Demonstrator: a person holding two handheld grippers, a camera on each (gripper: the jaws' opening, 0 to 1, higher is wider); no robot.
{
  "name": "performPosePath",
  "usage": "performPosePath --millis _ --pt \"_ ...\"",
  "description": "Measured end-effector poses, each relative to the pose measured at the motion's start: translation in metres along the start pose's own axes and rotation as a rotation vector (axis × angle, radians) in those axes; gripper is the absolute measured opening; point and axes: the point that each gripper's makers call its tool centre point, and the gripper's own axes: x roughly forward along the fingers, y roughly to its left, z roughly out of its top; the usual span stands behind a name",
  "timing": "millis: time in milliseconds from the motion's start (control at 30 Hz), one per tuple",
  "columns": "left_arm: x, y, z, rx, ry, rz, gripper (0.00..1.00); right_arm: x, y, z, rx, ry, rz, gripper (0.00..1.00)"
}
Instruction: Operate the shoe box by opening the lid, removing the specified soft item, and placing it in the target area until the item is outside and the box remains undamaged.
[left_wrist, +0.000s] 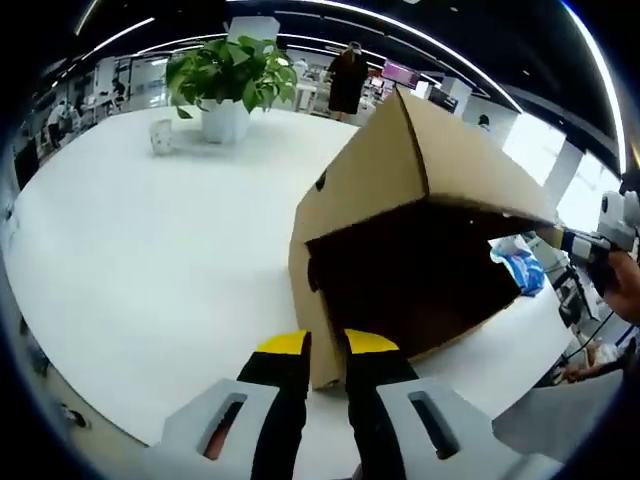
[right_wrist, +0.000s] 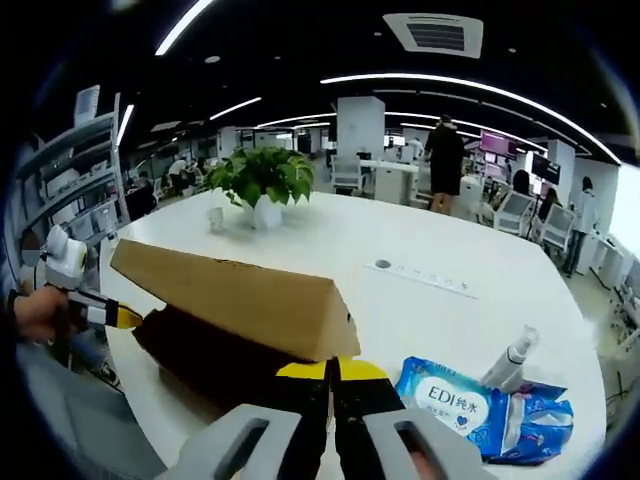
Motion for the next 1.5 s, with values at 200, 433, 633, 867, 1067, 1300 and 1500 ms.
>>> performPosePath --millis 200,433,633,867,1067,1300,1500 --pt "-0.002 0.005 0.007 0.023 -0.033 0.038 0.11 0.002 0.002 -0.019 0.03 0.017 0.011 0.0" --pt "-0.006 0.026 0.006 -0.003 -0.028 0.124 0.12 0.001 0.001 -0.035 0.062 0.031 0.016 0.0" --pt "-0.006 0.029 0.009 -0.035 -0.042 0.126 0.12 0.002 0.004 -0.046 0.076 0.039 0.022 0.0" --pt "-0.005 0.027 0.007 -0.024 -0.034 0.123 0.12 0.003 0.007 -0.066 0.106 0.065 0.024 0.0" --pt "-0.004 0.026 0.006 -0.029 -0.032 0.116 0.11 0.003 0.01 -0.077 0.125 0.081 0.031 0.0" --pt "-0.004 0.026 0.006 -0.026 -0.032 0.116 0.11 0.001 0.013 -0.081 0.136 0.089 0.035 0.0" --pt "-0.006 0.027 0.007 -0.042 -0.045 0.112 0.11 -0.001 0.015 -0.086 0.153 0.1 0.046 0.0"
